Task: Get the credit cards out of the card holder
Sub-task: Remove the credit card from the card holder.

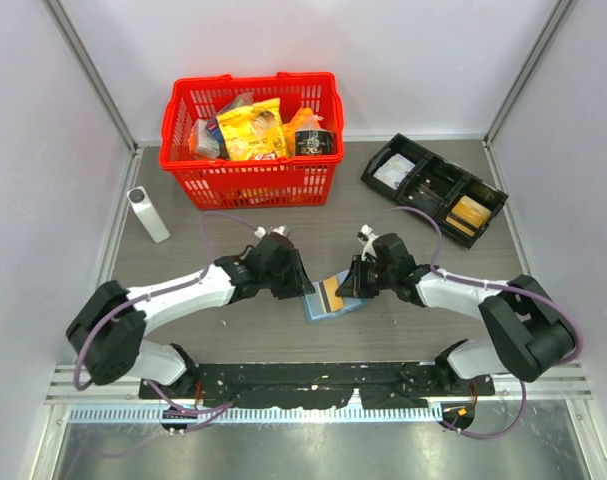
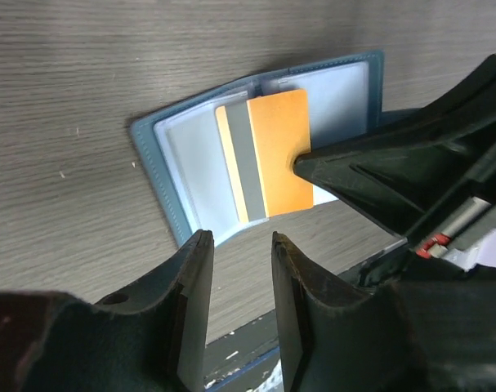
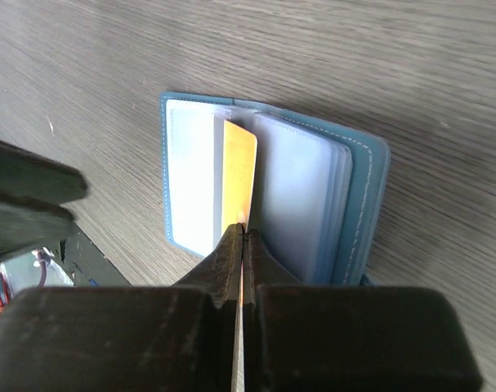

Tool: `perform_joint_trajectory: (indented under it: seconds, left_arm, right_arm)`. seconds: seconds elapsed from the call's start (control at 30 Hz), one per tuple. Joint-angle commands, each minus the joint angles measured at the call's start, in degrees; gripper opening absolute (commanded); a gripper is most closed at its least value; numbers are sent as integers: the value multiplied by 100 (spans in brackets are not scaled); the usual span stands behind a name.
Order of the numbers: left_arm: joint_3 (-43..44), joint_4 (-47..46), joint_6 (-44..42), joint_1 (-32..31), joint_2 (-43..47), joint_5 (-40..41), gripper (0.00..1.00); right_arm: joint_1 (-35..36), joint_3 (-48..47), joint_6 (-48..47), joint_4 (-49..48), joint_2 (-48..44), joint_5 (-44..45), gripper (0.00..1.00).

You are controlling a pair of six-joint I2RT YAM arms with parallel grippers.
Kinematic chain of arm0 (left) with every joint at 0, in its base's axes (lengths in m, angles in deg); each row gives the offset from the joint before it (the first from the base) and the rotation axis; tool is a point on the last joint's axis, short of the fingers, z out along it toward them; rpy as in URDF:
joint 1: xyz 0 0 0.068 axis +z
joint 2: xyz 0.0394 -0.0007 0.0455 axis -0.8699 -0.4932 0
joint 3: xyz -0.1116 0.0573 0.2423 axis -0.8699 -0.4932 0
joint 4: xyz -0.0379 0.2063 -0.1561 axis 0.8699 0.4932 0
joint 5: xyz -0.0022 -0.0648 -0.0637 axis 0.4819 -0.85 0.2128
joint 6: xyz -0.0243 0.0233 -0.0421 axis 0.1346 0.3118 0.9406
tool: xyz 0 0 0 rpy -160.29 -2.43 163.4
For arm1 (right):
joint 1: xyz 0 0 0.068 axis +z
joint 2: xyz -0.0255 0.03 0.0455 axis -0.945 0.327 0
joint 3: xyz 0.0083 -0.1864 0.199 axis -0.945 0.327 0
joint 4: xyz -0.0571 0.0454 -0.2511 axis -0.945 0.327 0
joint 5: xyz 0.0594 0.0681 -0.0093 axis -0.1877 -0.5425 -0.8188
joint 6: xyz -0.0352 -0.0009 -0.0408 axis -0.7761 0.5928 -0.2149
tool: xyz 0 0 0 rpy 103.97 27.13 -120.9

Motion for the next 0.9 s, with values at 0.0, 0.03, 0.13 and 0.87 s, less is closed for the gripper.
perform_joint_trajectory:
  seconds: [0.0,0.03,0.13,0.87]
  left_arm:
    - [374,-330,-239,-94,-590,-439,36]
    - [418,-356,-265,-138,-783,-414,34]
    - [383,-382,-283,-165,-1074,-404,24]
    - [-338,294,-468,-314,-1488,580,0]
  right_arm:
    - [219,-152,124,-395,413,381,1]
    - [272,-170,116,-386,475,452,1]
    - [325,-162,150,-508,694,487,1]
    - [545,-1418,-605,2189,441,1973,1]
